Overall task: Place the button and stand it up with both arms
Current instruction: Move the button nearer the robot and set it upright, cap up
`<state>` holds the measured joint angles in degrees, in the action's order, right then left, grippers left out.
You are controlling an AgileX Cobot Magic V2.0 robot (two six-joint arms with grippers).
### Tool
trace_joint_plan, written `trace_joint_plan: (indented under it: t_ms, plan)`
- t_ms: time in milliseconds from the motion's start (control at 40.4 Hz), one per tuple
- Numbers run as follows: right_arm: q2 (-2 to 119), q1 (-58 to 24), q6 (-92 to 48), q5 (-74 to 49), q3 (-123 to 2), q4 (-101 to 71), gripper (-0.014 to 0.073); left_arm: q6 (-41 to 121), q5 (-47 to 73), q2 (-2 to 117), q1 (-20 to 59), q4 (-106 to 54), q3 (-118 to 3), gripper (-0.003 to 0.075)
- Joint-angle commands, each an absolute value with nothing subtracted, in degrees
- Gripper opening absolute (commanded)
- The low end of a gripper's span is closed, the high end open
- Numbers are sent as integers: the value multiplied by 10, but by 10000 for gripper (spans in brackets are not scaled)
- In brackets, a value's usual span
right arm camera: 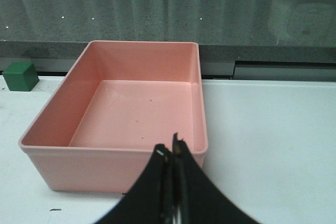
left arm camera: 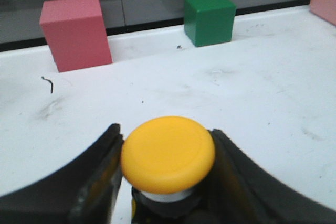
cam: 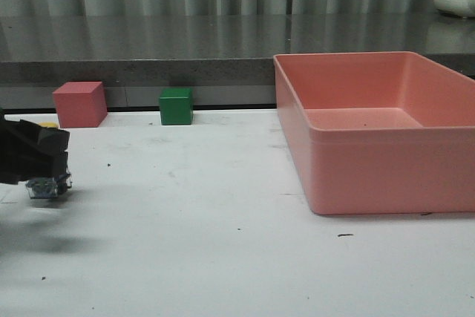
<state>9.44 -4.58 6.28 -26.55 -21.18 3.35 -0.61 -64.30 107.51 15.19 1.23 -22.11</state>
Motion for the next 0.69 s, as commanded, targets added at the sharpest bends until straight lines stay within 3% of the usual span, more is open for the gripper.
trace_joint_plan:
  t_ms: [0, 445, 668]
  plan:
    - [101, -42, 58, -220, -224, 42, -68, -6, -783, 1062, 150, 0, -227, 190]
    - [101, -42, 58, -220, -224, 42, -68, -6, -783, 1061, 150, 0, -225, 195]
    - [101, -42, 58, -220, -224, 42, -68, -6, -783, 1061, 150, 18, -225, 352]
